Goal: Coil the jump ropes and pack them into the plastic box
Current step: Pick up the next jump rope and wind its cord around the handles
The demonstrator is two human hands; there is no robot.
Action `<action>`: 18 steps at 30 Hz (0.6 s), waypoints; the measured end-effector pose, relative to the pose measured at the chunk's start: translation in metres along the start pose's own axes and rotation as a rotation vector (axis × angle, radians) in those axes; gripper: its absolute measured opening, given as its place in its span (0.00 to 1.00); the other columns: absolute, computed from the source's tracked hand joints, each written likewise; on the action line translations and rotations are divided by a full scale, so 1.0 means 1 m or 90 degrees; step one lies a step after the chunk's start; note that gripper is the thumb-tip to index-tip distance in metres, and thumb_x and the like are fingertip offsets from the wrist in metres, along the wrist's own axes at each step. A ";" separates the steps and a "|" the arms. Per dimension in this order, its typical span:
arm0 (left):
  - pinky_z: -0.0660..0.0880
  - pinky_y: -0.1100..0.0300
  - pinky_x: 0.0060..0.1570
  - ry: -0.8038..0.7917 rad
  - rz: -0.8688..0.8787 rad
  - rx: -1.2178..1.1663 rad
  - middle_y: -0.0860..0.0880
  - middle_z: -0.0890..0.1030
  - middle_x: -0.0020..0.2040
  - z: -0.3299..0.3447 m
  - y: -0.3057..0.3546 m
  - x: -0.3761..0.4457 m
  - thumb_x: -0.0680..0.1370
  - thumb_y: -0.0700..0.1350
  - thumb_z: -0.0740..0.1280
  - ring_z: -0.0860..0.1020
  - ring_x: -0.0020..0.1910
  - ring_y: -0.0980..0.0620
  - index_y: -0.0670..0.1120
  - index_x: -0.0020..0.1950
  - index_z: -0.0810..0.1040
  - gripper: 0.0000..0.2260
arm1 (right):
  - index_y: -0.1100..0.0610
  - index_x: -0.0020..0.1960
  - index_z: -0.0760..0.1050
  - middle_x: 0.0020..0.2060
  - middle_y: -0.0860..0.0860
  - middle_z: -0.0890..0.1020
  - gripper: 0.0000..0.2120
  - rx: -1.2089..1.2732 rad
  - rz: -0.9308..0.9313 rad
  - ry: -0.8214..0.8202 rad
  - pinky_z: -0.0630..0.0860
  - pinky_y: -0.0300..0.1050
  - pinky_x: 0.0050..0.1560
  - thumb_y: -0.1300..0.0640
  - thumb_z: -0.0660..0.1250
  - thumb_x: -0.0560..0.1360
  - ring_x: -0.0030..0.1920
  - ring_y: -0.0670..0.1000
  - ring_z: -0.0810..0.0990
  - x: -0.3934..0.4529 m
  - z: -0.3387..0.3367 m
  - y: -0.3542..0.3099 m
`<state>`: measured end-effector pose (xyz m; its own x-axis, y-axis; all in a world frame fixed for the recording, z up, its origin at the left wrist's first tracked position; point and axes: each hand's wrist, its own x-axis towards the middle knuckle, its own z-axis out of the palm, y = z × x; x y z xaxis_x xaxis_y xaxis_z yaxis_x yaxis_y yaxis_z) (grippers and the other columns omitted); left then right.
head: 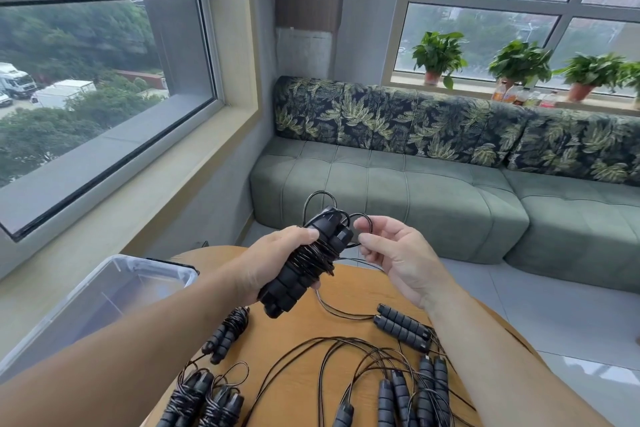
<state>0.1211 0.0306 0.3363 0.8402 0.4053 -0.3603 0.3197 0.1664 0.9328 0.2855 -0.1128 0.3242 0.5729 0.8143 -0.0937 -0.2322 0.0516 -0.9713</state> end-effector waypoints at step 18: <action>0.74 0.62 0.28 -0.017 -0.030 -0.151 0.40 0.82 0.37 0.009 0.001 0.008 0.79 0.58 0.60 0.80 0.28 0.49 0.38 0.56 0.77 0.23 | 0.55 0.47 0.84 0.37 0.53 0.84 0.04 -0.074 -0.113 0.104 0.81 0.39 0.42 0.58 0.73 0.73 0.37 0.49 0.81 0.003 0.012 0.012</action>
<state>0.1318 0.0263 0.3340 0.8391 0.3684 -0.4001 0.2496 0.3928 0.8851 0.2747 -0.1029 0.3145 0.7180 0.6938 0.0549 -0.0313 0.1110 -0.9933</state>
